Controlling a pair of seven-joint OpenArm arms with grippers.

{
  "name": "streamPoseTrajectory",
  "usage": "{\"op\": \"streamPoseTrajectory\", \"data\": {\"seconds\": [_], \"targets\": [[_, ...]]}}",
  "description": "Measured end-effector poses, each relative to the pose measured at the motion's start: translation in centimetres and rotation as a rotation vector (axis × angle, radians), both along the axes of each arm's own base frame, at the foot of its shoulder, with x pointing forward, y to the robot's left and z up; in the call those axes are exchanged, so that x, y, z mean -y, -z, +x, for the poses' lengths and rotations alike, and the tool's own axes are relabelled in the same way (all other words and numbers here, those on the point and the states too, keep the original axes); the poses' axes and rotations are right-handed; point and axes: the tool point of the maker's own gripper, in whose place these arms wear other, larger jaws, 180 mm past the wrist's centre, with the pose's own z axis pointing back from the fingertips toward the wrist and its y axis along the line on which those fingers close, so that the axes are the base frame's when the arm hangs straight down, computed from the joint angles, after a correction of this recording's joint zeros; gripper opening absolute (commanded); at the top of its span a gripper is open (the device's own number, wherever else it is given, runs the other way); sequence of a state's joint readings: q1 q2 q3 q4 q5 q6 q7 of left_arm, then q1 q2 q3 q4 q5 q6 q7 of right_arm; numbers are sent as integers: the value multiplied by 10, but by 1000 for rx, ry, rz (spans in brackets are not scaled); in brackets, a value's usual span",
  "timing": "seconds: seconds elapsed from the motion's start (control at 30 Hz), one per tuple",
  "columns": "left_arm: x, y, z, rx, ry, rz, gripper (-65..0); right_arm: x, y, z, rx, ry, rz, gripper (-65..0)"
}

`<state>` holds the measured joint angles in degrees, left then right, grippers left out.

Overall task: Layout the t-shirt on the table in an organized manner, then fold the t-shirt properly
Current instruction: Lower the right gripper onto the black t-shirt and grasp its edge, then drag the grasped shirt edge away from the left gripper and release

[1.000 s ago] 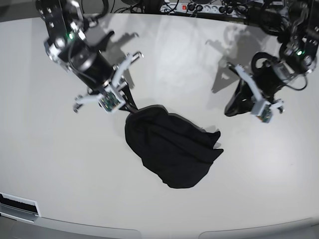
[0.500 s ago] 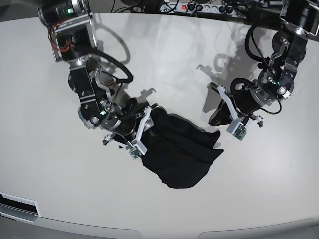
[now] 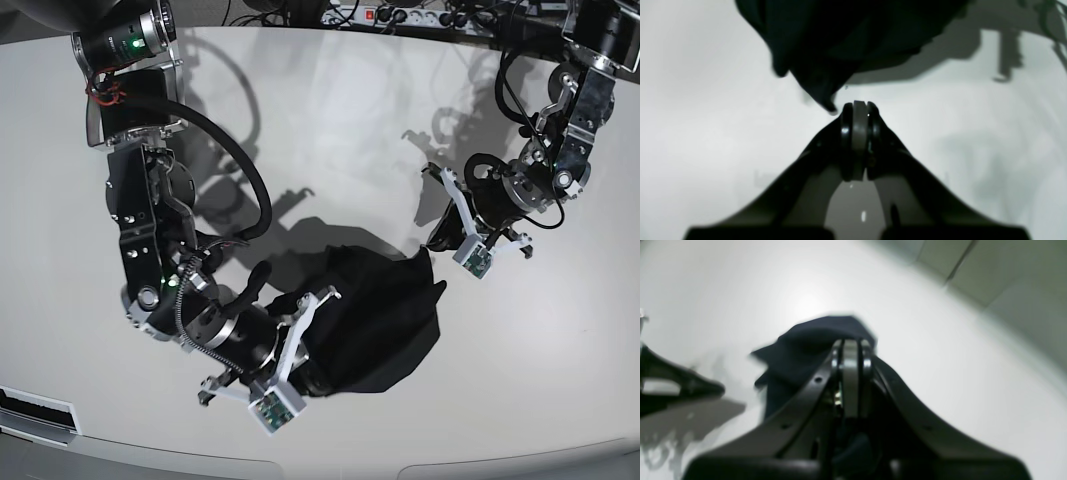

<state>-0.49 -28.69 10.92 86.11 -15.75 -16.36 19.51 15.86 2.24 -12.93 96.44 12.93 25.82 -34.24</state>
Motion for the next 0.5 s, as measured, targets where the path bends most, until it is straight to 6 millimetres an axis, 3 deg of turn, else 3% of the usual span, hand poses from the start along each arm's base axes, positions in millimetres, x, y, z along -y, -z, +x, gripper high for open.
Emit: {"op": "streamPoseTrajectory", "data": {"seconds": [0.2,0.3,0.4,0.5], "targets": [[0,1,-1,-3,0,0,-650,24,-49,5,111,121,77,-650],[0,2,-2,-6,0,0,-650,67,-61,19,111,312,158,-650],[0,2,-2,-6,0,0,-650,122,-55,27,69,527,216,-650],[0,2,-2,-6,0,-1,-650,156,-48,26,46,617,227,-650]]}}
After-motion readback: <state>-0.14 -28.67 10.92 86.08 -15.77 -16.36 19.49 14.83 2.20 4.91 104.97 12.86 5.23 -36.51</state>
